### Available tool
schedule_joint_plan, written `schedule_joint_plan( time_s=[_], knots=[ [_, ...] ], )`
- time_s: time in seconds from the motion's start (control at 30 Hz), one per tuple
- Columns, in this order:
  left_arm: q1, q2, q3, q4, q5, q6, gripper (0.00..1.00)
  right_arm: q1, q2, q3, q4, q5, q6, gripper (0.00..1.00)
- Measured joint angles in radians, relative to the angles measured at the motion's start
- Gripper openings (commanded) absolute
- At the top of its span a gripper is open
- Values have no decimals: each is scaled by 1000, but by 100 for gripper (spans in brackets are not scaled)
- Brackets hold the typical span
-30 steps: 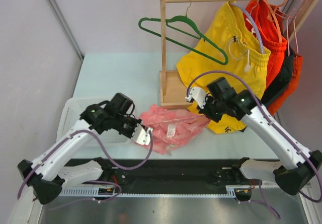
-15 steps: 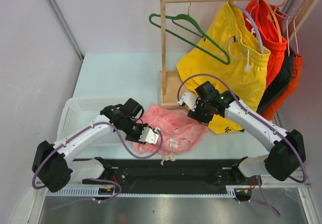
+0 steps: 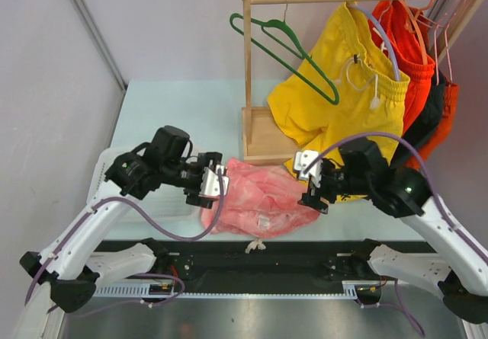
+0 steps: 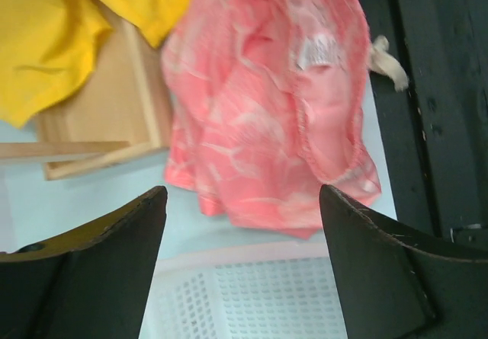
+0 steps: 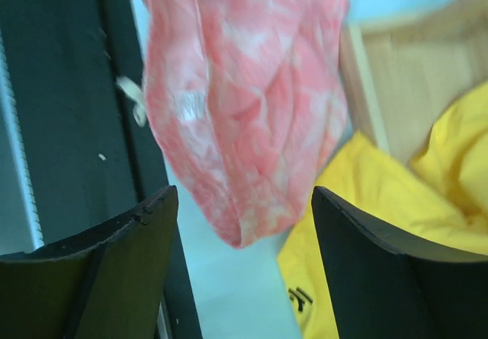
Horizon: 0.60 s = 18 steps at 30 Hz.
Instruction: Place the shorts on the hanger
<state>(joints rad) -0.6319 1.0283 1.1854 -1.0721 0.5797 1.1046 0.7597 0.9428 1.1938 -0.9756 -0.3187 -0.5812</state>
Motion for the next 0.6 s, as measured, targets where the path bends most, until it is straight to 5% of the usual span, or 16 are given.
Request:
schedule_joint_plan(
  time_s=[0.27, 0.6],
  knots=[
    [3, 91, 235, 101, 37, -262, 91, -69, 72, 334, 31, -87, 105, 78],
    [9, 144, 333, 265, 35, -481, 95, -270, 435, 810, 205, 132, 331, 79]
  ],
)
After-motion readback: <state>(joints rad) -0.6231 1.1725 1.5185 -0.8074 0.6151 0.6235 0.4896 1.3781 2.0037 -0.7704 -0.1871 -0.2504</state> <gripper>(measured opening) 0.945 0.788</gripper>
